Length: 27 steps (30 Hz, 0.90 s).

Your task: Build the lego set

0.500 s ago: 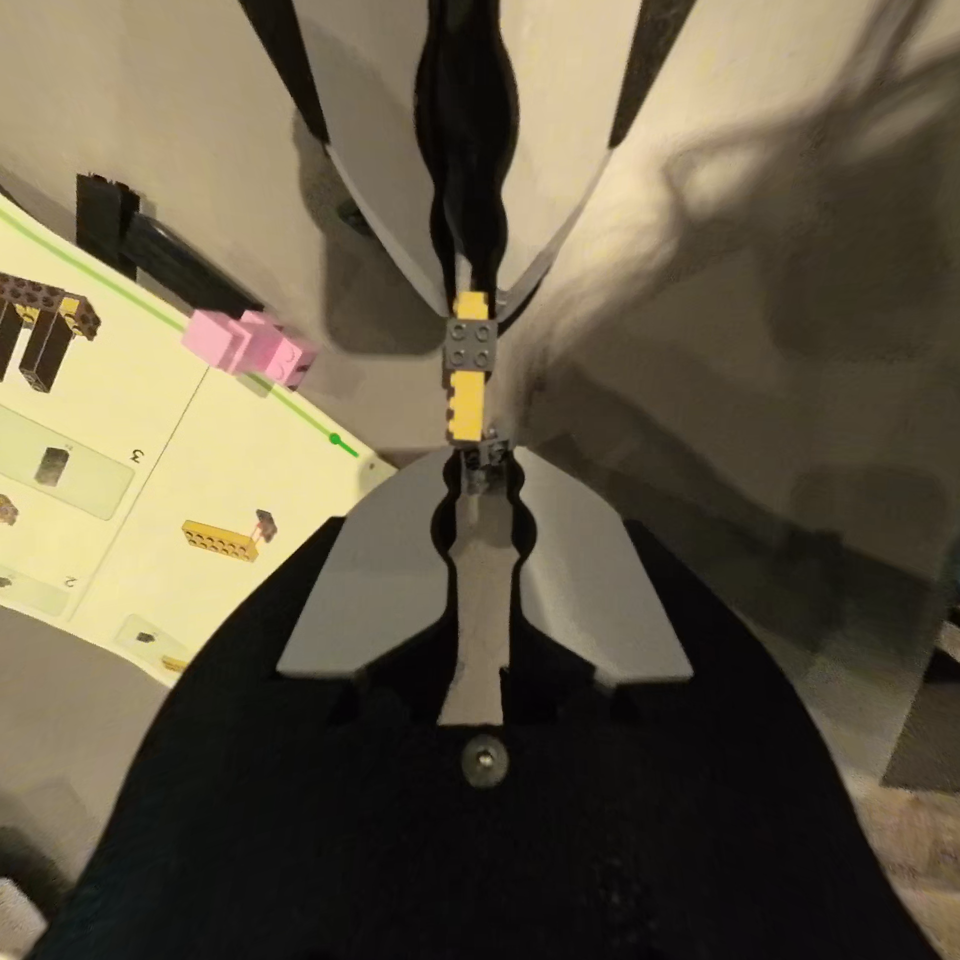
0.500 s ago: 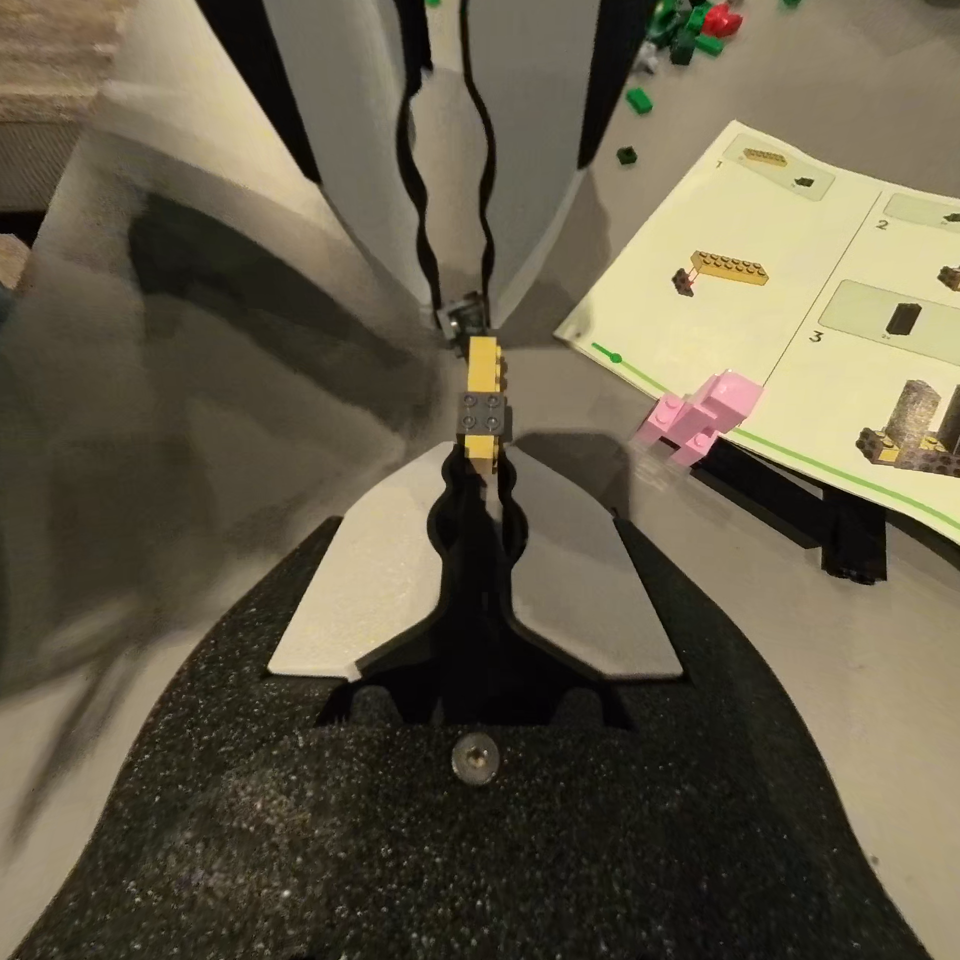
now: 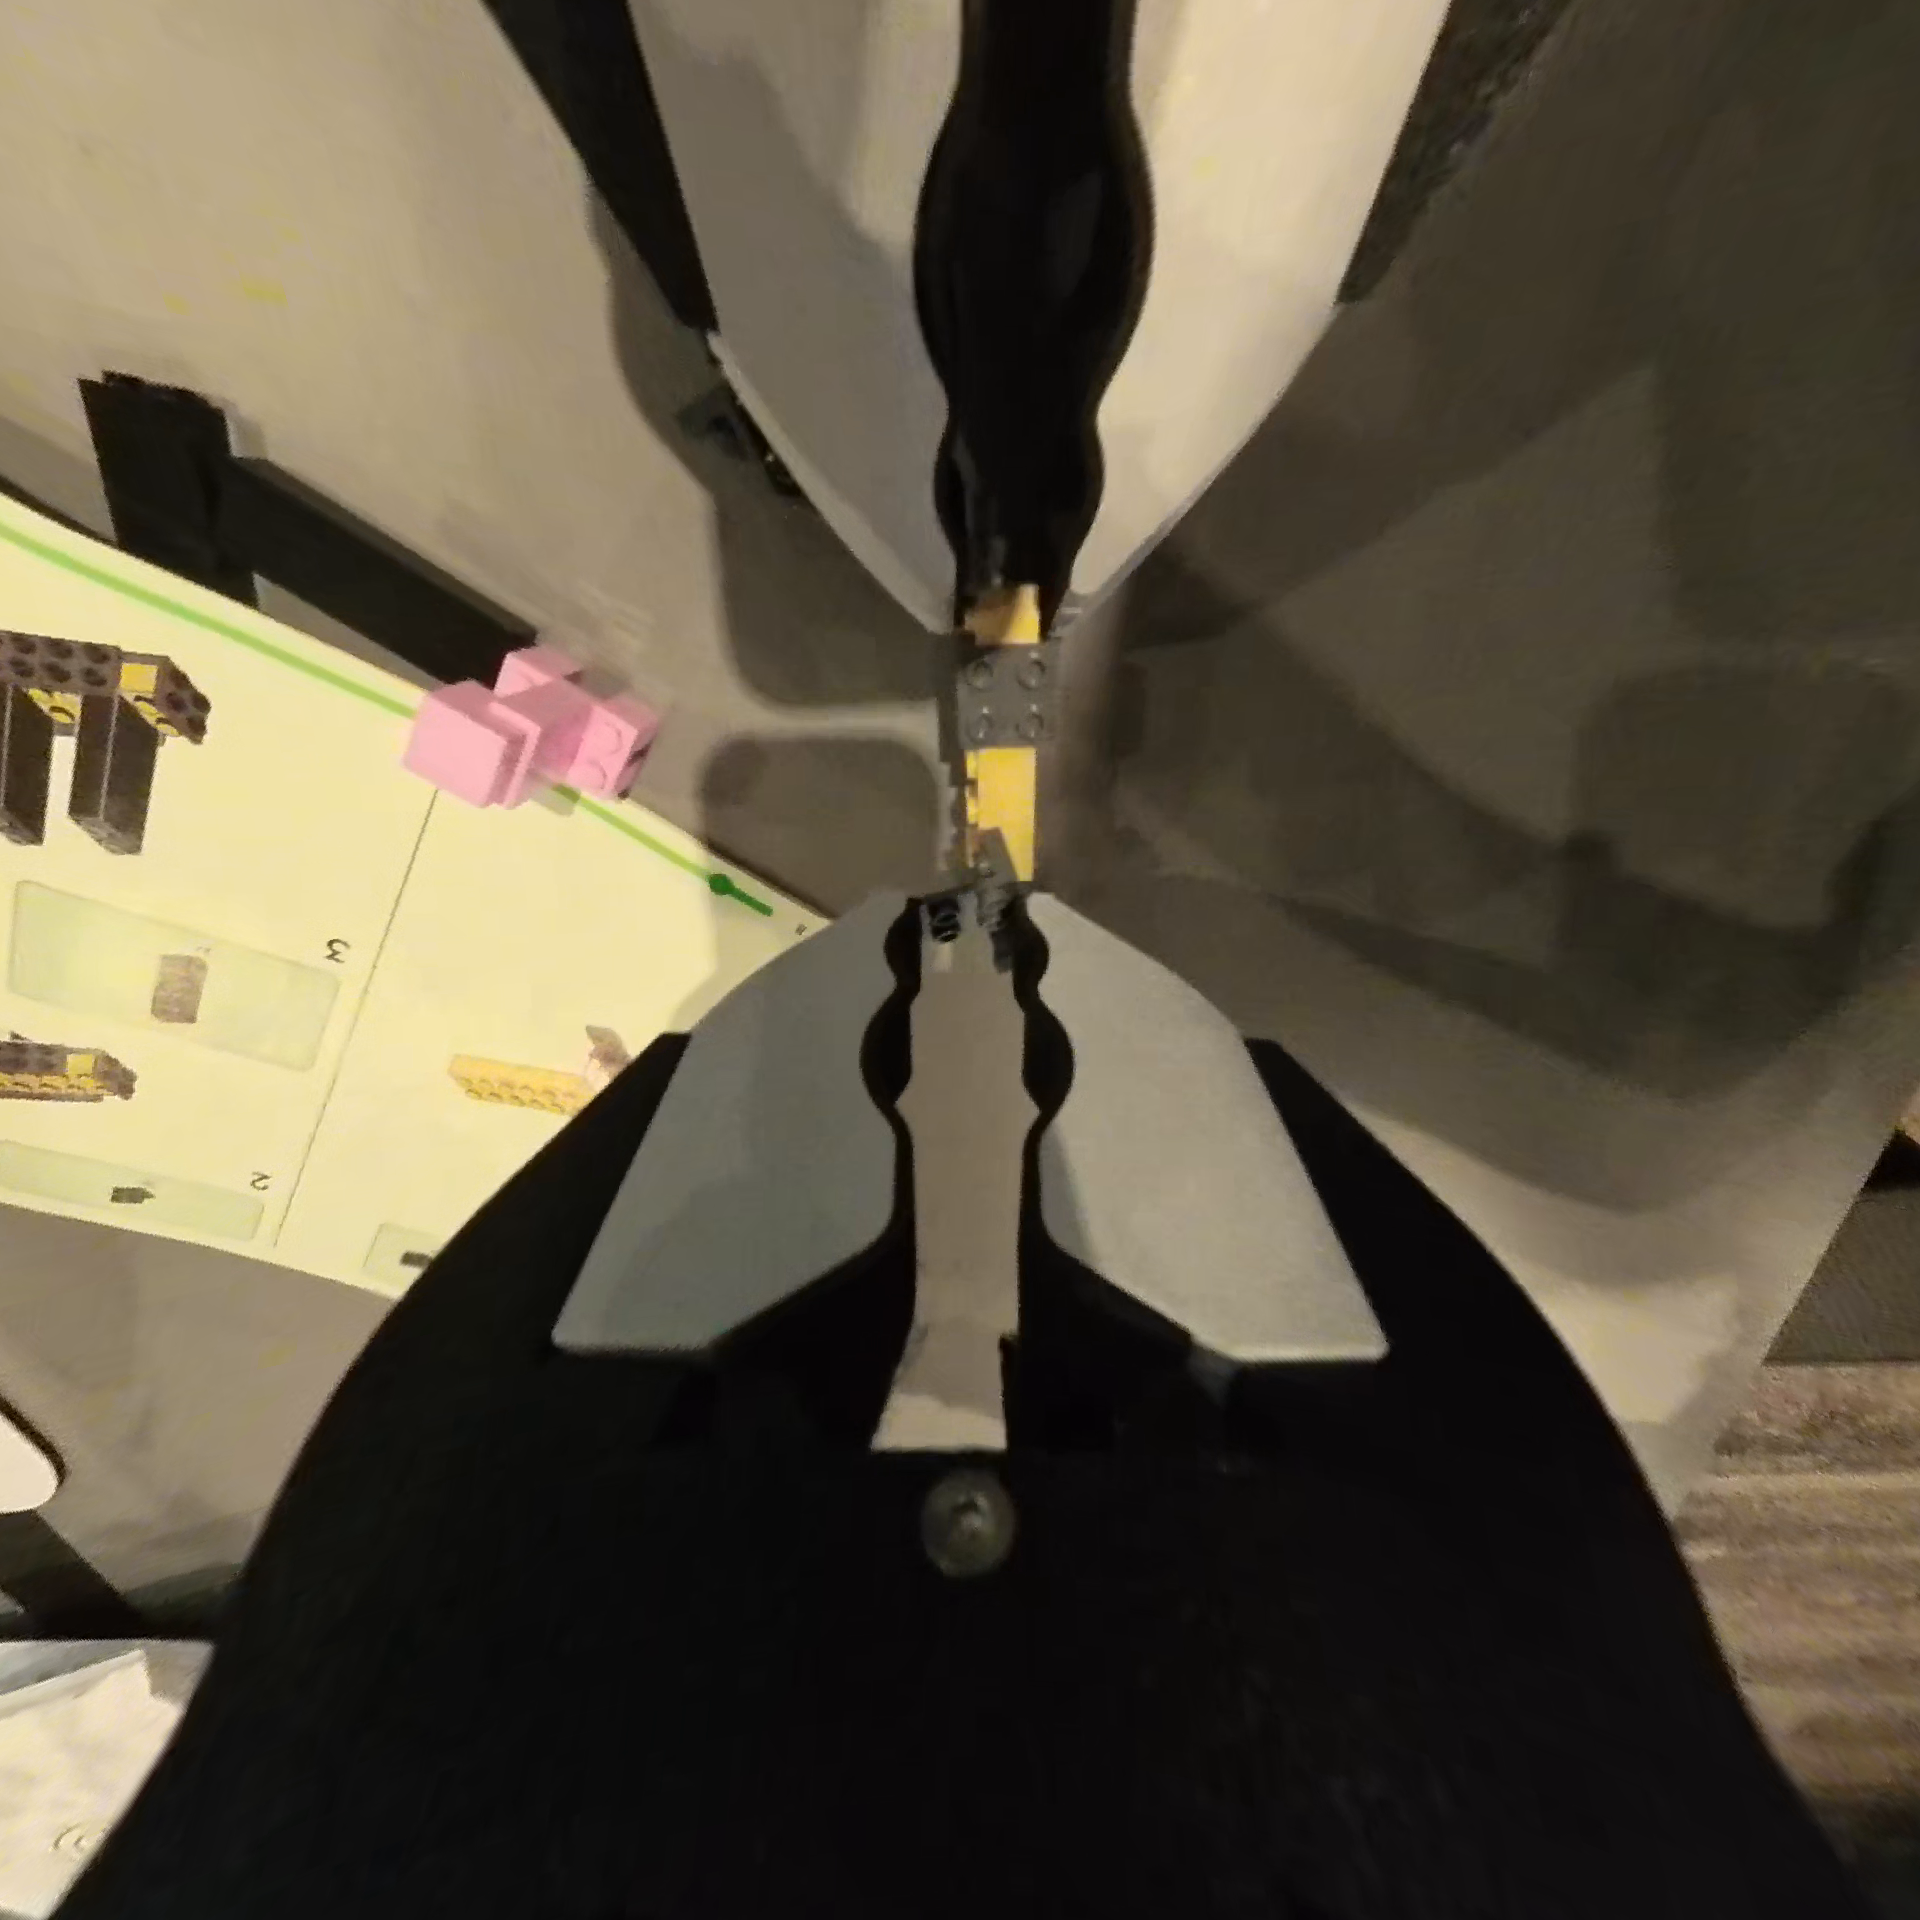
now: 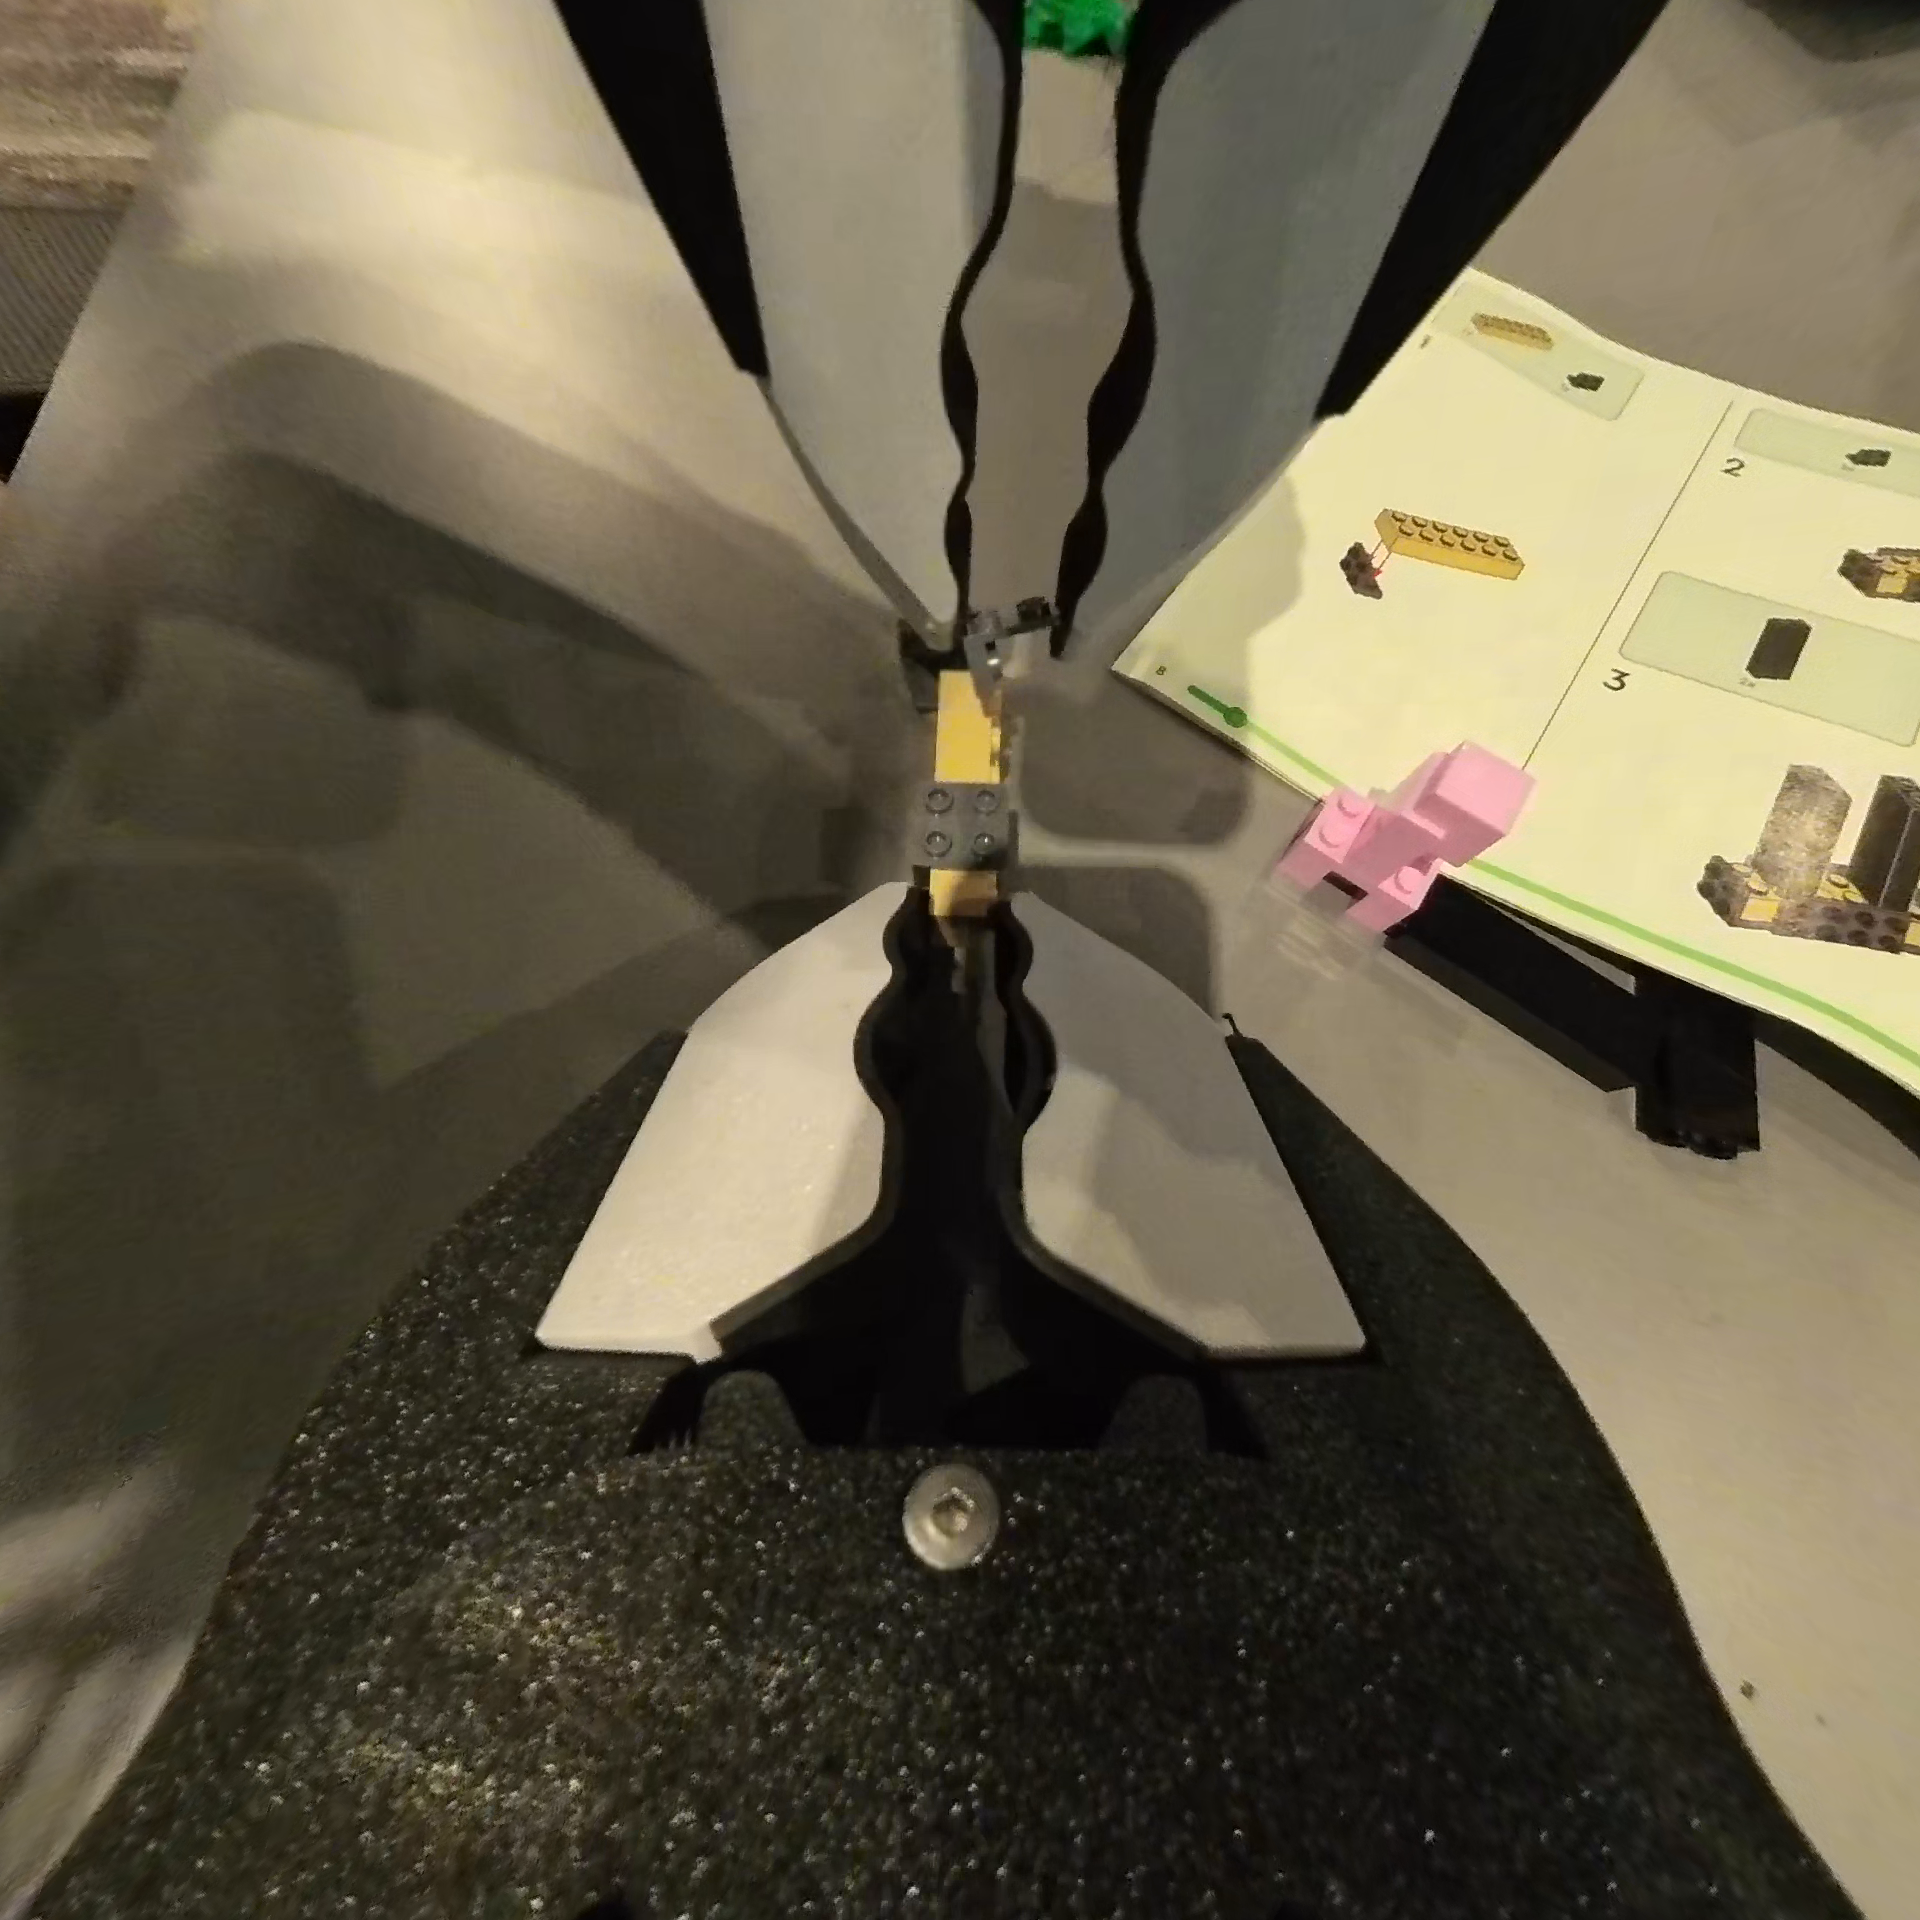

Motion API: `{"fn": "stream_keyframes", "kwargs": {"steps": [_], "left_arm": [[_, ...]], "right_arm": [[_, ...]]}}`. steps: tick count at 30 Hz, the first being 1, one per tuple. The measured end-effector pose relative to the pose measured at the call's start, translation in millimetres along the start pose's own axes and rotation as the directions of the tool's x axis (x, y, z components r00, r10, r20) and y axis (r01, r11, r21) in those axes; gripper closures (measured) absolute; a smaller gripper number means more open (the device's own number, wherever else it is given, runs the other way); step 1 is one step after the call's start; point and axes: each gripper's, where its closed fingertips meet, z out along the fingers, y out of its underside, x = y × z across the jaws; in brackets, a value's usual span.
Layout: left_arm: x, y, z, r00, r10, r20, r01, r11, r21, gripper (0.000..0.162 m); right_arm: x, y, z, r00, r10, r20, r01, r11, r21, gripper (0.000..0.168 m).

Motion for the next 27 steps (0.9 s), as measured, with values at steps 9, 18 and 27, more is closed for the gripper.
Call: {"fn": "stream_keyframes", "kwargs": {"steps": [9,18,27], "left_arm": [[4,-4,-4,0.997,-0.077,0.021,0.073,0.983,0.167,0.146],[15,-28,-18,0.998,-0.056,-0.013,0.057,0.932,0.359,0.146],[23,-44,-23,0.997,-0.027,-0.070,0.056,0.889,0.454,0.146]], "right_arm": [[0,0,0,1.000,-0.022,-0.017,0.022,1.000,-0.003,0.135],[-11,-43,-31,0.995,-0.096,0.000,0.092,0.950,0.299,0.156],[-19,-42,-26,0.992,-0.121,0.033,0.105,0.946,0.306,0.165]]}}
